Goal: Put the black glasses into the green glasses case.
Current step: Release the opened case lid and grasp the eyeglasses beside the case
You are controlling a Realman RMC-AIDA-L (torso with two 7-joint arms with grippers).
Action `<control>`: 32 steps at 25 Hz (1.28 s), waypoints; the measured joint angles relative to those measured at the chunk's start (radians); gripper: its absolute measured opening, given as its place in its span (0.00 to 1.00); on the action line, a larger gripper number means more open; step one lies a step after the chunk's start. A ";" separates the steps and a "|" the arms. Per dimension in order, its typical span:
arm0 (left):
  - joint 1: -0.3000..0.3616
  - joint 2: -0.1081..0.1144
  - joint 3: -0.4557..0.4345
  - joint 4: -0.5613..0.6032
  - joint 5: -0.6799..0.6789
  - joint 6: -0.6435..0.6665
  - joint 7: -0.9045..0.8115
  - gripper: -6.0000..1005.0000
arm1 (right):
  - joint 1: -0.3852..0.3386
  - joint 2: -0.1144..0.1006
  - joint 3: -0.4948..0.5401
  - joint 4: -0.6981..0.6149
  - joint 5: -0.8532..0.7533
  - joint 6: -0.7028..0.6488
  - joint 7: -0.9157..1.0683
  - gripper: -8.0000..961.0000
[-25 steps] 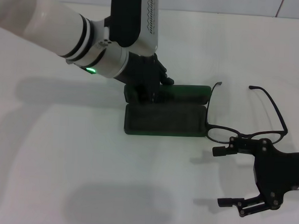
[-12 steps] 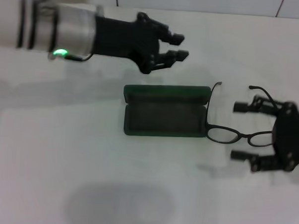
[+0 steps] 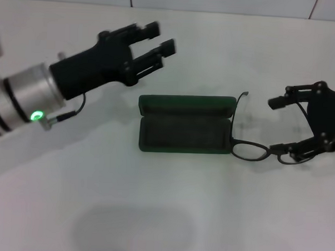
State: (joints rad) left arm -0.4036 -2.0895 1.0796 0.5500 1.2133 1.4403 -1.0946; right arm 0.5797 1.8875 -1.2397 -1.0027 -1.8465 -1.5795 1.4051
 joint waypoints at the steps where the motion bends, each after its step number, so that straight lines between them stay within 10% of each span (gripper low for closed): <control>1: 0.005 0.000 0.000 -0.030 -0.021 0.005 0.024 0.51 | 0.042 0.006 -0.001 -0.040 -0.107 -0.013 0.080 0.77; 10: 0.011 0.000 -0.005 -0.111 -0.049 0.009 0.056 0.53 | 0.223 0.129 -0.023 -0.125 -0.627 -0.131 0.273 0.76; 25: 0.020 0.000 -0.030 -0.175 -0.074 0.012 0.105 0.53 | 0.249 0.136 -0.331 -0.115 -0.658 0.027 0.414 0.74; 32: 0.025 0.001 -0.030 -0.176 -0.070 0.012 0.108 0.53 | 0.246 0.138 -0.406 -0.106 -0.660 0.106 0.453 0.54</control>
State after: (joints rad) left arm -0.3782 -2.0887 1.0492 0.3737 1.1428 1.4518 -0.9869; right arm 0.8262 2.0257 -1.6462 -1.1085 -2.5063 -1.4733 1.8585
